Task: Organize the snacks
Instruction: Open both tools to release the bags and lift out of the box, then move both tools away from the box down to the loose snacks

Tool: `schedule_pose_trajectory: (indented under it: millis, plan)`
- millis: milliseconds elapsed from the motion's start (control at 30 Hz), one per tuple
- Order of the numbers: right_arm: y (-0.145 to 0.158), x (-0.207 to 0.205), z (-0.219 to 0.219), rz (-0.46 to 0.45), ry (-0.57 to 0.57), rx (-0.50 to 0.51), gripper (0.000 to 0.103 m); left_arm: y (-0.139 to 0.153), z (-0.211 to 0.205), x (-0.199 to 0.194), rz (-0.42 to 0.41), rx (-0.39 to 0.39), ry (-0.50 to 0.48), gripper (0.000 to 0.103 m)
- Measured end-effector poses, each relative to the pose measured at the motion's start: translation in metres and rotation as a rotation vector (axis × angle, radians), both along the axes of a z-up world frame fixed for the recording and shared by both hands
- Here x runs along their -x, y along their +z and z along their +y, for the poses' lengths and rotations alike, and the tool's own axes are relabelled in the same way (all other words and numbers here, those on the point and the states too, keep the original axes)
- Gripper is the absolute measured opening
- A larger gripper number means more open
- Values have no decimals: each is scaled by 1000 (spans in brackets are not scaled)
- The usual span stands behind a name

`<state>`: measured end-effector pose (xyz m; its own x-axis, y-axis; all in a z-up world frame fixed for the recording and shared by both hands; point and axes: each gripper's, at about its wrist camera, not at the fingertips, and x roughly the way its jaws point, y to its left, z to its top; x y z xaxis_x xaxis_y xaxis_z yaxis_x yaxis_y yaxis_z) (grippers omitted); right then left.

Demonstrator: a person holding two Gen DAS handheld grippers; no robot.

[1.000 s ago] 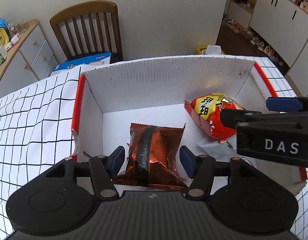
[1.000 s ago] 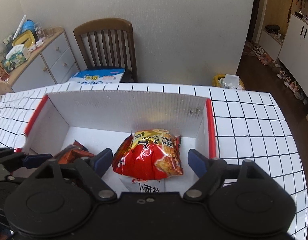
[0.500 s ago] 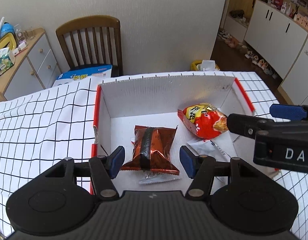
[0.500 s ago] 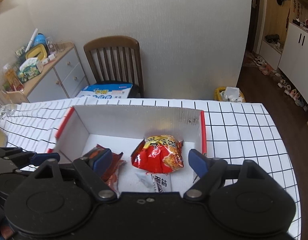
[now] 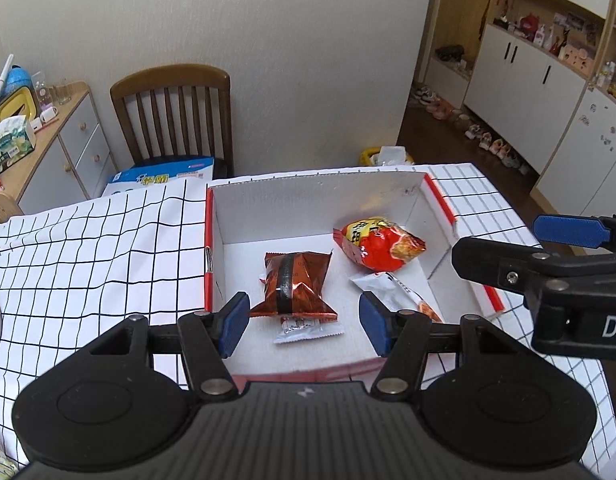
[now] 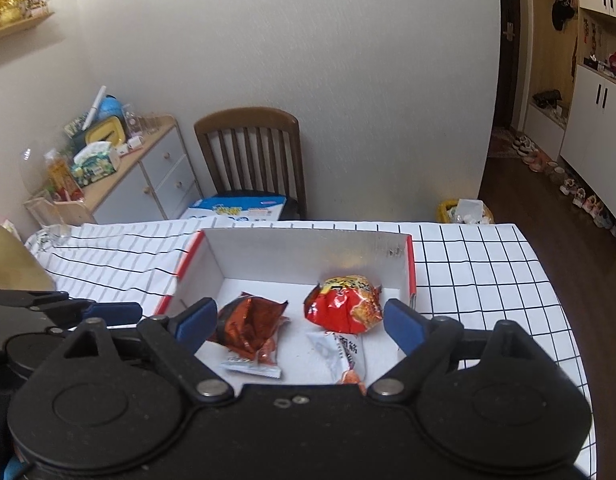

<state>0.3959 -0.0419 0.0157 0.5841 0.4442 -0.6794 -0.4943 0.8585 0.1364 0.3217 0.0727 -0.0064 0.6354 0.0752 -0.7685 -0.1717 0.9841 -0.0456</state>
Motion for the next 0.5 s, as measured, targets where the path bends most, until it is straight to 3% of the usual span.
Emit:
schedule_pose_trajectory:
  millis: [500]
  plan:
    - [18,63,-26,-33,36,-65,94,24,-10,62,-80,15,-58,60]
